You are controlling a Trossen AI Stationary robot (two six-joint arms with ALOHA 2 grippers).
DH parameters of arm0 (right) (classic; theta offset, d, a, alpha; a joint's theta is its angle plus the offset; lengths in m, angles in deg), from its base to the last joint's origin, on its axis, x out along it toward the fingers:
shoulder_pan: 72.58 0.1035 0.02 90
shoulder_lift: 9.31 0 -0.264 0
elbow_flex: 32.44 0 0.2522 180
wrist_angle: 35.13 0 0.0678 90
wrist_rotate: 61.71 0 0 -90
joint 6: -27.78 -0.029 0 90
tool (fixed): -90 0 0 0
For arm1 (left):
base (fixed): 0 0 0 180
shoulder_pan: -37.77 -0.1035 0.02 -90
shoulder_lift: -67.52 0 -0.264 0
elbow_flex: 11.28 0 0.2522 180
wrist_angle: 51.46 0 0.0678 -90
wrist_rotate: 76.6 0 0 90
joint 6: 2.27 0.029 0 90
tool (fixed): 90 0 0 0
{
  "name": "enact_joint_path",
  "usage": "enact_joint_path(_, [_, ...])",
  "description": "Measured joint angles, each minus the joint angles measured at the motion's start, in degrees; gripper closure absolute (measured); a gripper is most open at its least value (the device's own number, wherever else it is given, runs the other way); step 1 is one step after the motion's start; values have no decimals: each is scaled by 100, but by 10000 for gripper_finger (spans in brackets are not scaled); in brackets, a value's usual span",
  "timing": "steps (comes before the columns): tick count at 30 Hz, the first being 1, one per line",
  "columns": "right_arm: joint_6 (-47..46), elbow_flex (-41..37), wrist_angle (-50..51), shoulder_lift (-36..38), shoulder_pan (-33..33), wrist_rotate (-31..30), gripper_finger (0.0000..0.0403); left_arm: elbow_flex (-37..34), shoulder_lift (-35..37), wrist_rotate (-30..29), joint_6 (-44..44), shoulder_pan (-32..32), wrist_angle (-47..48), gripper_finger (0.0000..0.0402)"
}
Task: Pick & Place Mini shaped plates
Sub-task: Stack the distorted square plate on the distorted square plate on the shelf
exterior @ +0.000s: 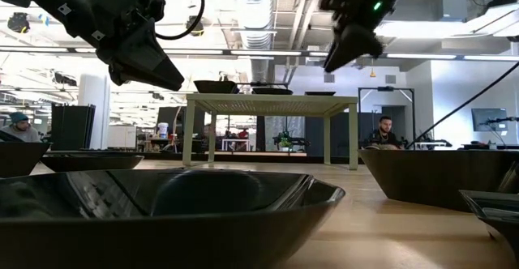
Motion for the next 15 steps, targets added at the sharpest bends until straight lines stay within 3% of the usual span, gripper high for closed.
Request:
enact_joint_path(5, [-1400,0,1087,485,668,222,289,0,0,0,0,0,-2,298])
enact_joint_path(11, [-3196,-99,2889,630,1304,1520,279,0,0,0,0,0,0,298])
enact_joint_path(15, [-3807,-549,3160,628,1607,2082,275,0,0,2,0,0,-2,298])
